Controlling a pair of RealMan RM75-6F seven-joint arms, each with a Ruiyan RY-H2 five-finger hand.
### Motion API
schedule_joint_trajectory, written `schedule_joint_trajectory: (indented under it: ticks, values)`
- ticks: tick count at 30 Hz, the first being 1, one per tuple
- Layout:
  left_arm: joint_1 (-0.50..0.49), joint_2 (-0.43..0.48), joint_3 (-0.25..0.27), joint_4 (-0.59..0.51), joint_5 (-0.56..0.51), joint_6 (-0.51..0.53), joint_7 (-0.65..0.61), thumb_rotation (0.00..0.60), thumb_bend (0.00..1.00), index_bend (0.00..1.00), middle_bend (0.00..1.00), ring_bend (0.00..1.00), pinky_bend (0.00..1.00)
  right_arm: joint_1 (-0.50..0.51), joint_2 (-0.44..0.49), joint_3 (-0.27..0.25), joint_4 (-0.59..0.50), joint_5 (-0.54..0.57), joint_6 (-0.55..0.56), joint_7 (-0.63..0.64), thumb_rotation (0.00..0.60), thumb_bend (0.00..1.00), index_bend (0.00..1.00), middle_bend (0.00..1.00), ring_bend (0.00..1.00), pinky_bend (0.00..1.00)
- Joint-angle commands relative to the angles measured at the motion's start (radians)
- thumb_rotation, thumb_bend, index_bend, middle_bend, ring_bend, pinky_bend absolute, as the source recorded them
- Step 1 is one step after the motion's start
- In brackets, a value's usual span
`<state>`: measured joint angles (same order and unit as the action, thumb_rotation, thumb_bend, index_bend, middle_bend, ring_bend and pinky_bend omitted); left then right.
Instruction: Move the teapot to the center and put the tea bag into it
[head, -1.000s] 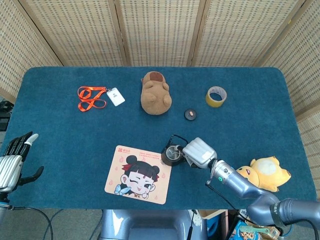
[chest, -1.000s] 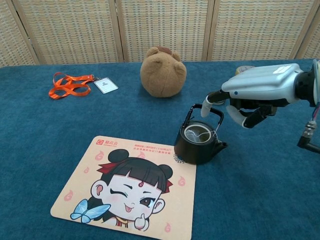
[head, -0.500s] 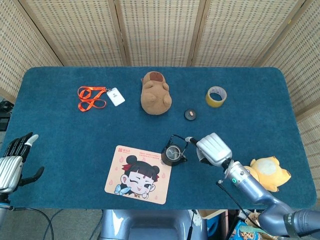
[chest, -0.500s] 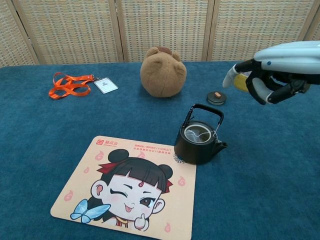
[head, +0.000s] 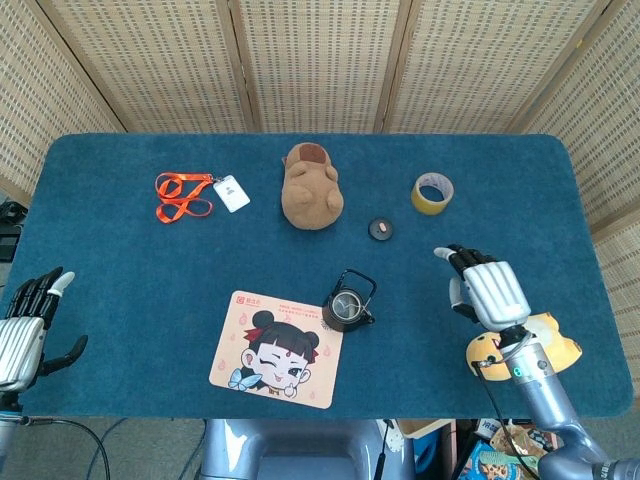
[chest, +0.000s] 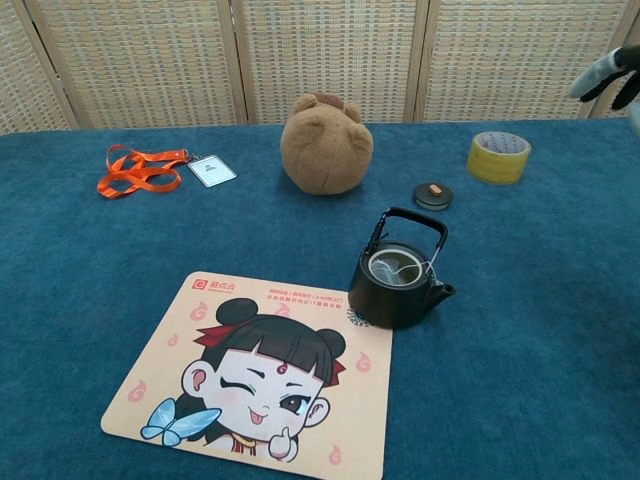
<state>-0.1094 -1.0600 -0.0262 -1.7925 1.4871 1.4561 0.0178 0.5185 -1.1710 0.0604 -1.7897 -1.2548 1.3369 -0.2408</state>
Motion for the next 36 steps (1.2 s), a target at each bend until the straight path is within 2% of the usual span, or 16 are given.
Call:
schedule_joint_trajectory:
  ticks: [1,6,20,36]
  values:
    - [0.004,-0.002,0.006,0.01,0.017,0.009,-0.006,0.6,0.35,0.0,0.0,0.0,0.0,-0.05,-0.005,-0.001,0.021,-0.016,0.061,0.017,0.517,0.81,0.25,0.22,0.19,0.34]
    - [0.017,-0.008,0.022,0.034,0.057,0.032,-0.019,0.6,0.35,0.0,0.0,0.0,0.0,-0.12,-0.013,-0.016,0.05,-0.048,0.139,0.025,0.519,0.81,0.25,0.21,0.16,0.31]
    - [0.053,-0.016,0.067,0.075,0.147,0.088,-0.053,0.6,0.35,0.0,0.0,0.0,0.0,-0.276,-0.059,-0.07,0.111,-0.131,0.242,0.052,0.525,0.76,0.25,0.19,0.14,0.26]
    - [0.066,-0.022,0.082,0.075,0.164,0.09,-0.032,0.6,0.35,0.0,0.0,0.0,0.0,-0.328,-0.067,-0.06,0.117,-0.165,0.232,0.048,0.527,0.72,0.25,0.19,0.13,0.24]
